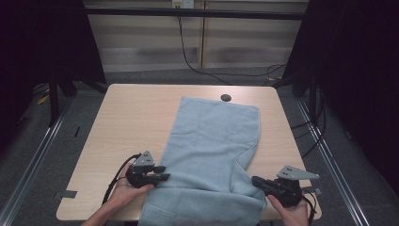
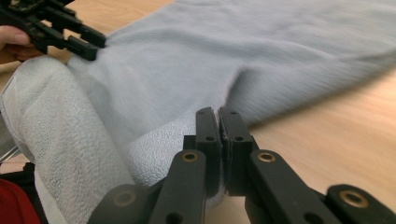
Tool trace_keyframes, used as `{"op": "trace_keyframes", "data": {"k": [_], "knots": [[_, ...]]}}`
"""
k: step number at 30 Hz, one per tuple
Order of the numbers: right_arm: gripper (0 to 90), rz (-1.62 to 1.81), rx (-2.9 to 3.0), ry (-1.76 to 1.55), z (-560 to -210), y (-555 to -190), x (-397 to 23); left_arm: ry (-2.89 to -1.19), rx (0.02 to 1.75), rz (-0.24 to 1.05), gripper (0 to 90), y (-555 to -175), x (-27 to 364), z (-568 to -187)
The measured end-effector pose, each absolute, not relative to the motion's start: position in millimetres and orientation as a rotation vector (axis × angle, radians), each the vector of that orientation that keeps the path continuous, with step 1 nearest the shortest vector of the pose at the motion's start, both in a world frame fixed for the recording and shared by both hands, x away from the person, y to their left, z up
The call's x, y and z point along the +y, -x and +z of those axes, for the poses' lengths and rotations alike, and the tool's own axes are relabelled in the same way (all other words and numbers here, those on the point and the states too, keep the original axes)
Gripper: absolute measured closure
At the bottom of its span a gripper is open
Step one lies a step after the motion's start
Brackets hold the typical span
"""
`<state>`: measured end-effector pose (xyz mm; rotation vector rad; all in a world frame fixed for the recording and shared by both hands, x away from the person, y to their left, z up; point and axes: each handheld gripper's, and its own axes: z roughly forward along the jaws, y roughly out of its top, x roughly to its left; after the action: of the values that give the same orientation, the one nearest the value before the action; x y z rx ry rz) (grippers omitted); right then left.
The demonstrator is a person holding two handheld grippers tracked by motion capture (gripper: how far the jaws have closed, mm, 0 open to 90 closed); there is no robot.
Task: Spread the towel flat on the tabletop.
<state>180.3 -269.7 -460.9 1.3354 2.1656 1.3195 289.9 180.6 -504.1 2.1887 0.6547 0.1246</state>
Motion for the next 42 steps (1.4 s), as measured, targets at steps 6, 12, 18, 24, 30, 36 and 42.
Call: {"op": "trace_keyframes", "data": {"k": [6,12,18,24,30,36,42], "knots": [[87.0,1.288,2.161,-1.385,-466.5,-167.1,-276.4,-2.175,0.709,0.085,62.3,-274.0,204.6,-502.5],[80.4,1.219,2.267,-1.365,-470.8,-145.5,-264.0,-2.178,0.699,-0.015,59.9,-248.9,218.4,-500.0],[67.3,1.250,2.226,-1.341,-463.2,-160.1,-263.7,-2.123,0.698,0.013,56.1,-255.0,223.2,-486.2],[67.1,1.291,2.295,-1.253,-461.3,-222.3,-242.1,-2.080,0.766,0.061,55.3,-311.3,204.7,-479.2],[62.5,1.230,2.377,-1.215,-481.5,-284.9,-207.7,-2.092,0.833,0.105,54.9,-347.3,185.6,-494.8],[58.6,1.152,2.424,-1.234,-503.7,-299.3,-199.5,-2.084,0.838,0.087,52.6,-347.9,184.3,-507.3],[58.8,1.191,2.452,-1.226,-503.4,-272.4,-215.9,-2.097,0.765,0.068,52.0,-337.5,178.8,-508.5]]}}
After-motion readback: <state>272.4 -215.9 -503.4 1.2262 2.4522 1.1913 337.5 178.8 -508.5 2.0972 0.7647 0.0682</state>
